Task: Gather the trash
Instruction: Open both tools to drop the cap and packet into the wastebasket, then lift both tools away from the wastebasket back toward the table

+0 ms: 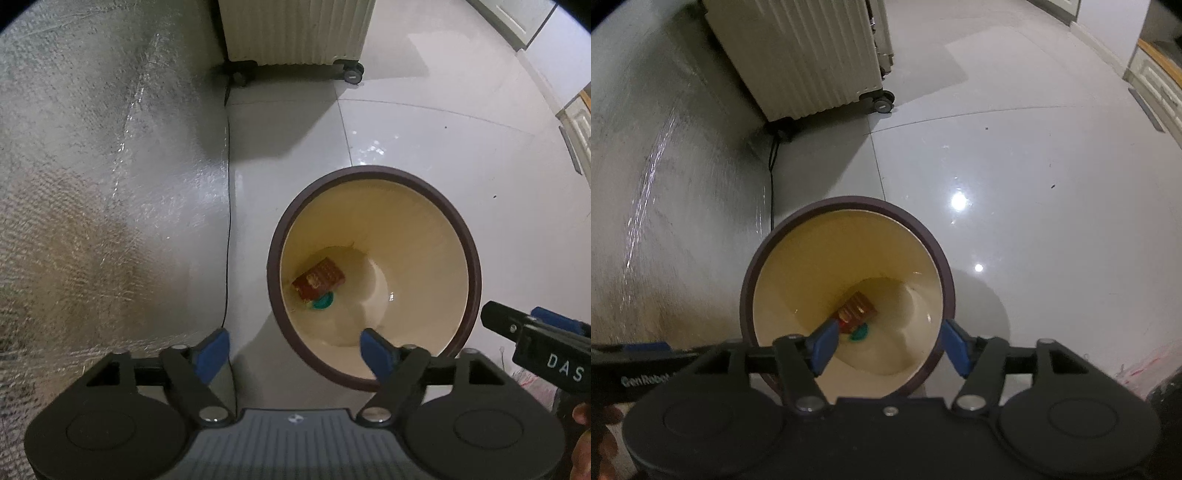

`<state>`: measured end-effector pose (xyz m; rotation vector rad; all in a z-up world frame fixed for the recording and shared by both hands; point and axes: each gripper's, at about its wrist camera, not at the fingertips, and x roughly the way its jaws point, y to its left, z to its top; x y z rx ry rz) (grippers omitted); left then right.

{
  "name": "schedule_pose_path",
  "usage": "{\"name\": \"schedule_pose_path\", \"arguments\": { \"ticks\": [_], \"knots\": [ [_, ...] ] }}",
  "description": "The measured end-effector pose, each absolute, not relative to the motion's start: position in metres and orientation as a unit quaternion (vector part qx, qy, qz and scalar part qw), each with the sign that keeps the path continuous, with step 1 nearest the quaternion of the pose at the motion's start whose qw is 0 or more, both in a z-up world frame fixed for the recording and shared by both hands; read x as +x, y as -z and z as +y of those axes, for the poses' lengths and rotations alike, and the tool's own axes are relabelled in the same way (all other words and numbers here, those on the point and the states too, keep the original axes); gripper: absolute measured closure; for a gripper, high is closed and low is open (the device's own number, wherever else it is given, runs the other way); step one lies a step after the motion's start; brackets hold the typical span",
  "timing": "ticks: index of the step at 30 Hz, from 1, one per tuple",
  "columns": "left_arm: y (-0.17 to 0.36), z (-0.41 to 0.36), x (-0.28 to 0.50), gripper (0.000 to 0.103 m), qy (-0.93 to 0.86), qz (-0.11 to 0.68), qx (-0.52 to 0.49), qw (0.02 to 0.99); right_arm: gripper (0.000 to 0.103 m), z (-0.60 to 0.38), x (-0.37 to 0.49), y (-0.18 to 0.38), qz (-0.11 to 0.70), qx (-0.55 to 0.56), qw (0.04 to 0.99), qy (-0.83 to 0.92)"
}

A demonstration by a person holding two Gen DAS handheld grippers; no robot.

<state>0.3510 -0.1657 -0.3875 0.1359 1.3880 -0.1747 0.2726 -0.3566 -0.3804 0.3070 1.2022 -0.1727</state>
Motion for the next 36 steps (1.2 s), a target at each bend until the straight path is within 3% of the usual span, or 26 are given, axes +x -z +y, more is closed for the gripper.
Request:
{"name": "schedule_pose_path", "arguments": {
  "ticks": [13,26,36],
  "knots": [
    [0.375,-0.158,0.33,0.0,0.074,0.631,0.079,0.768,0.0,-0.36,0.248,0.368,0.561,0.107,0.815,0.1],
    [0.338,-0.156,0.307,0.0,0.083,0.601,0.076,0.791,0.0,-0.37,0.22,0.34,0.551,0.099,0.82,0.122],
    [0.292,-0.156,0.27,0.0,0.081,0.578,0.089,0.807,0.0,-0.371,0.186,0.278,0.521,0.087,0.841,0.122]
  ]
}}
